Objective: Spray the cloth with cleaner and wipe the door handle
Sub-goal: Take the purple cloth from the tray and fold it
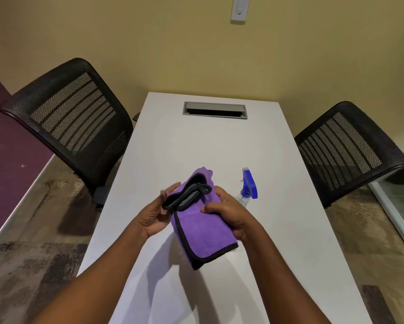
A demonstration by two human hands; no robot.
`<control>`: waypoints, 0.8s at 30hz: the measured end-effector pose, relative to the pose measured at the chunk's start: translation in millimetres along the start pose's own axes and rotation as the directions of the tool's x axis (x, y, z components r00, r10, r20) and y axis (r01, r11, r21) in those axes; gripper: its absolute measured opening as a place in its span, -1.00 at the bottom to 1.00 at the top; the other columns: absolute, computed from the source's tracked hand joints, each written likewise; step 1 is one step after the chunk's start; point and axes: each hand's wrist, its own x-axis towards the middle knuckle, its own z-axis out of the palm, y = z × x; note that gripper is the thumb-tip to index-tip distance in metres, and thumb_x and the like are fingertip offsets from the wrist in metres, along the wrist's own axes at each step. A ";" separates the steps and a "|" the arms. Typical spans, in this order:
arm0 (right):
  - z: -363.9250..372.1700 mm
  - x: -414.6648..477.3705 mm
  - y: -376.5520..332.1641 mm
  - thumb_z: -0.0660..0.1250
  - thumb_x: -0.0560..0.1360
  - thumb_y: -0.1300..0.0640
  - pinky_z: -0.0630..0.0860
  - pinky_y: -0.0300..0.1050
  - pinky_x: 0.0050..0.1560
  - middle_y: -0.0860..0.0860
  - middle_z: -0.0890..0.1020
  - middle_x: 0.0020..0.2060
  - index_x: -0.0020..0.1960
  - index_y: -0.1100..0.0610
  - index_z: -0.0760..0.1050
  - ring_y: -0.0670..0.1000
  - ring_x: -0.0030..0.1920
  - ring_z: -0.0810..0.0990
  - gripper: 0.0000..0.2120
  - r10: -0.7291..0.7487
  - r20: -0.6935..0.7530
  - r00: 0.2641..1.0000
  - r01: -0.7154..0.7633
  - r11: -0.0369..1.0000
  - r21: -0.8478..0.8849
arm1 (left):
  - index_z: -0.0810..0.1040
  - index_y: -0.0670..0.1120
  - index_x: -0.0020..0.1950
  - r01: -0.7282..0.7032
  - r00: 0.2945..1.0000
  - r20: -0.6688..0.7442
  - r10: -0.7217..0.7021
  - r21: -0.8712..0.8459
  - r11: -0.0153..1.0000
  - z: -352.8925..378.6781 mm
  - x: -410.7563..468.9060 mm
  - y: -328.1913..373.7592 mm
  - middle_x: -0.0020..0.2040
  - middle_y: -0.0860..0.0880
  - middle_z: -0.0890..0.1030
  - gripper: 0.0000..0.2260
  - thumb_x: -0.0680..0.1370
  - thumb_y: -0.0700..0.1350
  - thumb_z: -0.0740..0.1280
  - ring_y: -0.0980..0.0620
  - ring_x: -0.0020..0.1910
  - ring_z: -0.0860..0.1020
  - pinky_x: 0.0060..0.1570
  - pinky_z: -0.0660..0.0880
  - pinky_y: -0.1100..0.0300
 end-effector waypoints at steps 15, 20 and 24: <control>2.6 -11.4 -24.2 0.36 0.48 0.31 0.58 0.02 -0.04 0.15 0.57 0.05 0.26 0.09 0.40 0.17 0.02 0.58 -0.61 0.031 0.020 0.999 -0.031 0.999 -0.024 | 0.63 -0.06 0.21 0.050 0.955 0.281 -0.093 0.155 0.987 -12.8 0.3 -4.4 0.13 -0.09 0.68 -0.35 0.14 -0.28 0.65 -0.05 0.13 0.63 0.05 0.59 0.12; 2.6 -14.2 -31.5 0.43 0.42 0.22 0.60 0.01 -0.03 0.18 0.56 0.11 0.30 0.08 0.42 0.21 0.08 0.58 -0.54 0.035 0.049 0.998 -0.035 0.999 0.000 | 0.72 -0.14 -0.04 0.046 0.997 0.055 -0.049 0.054 0.997 -19.1 2.6 -9.8 -0.13 -0.08 0.72 -0.50 0.05 -0.18 0.71 -0.08 -0.14 0.64 -0.10 0.60 0.12; 0.9 -17.1 -35.3 0.48 0.31 0.12 0.55 0.10 0.11 0.18 0.57 0.17 0.31 0.06 0.44 0.25 0.17 0.57 -0.42 0.046 0.053 0.998 -0.044 0.998 -0.046 | 0.64 -0.16 0.15 -0.009 0.993 -0.119 0.010 0.009 1.000 -10.8 8.1 -6.6 0.00 -0.13 0.71 -0.70 0.43 -0.14 0.41 -0.08 0.01 0.67 0.07 0.61 0.00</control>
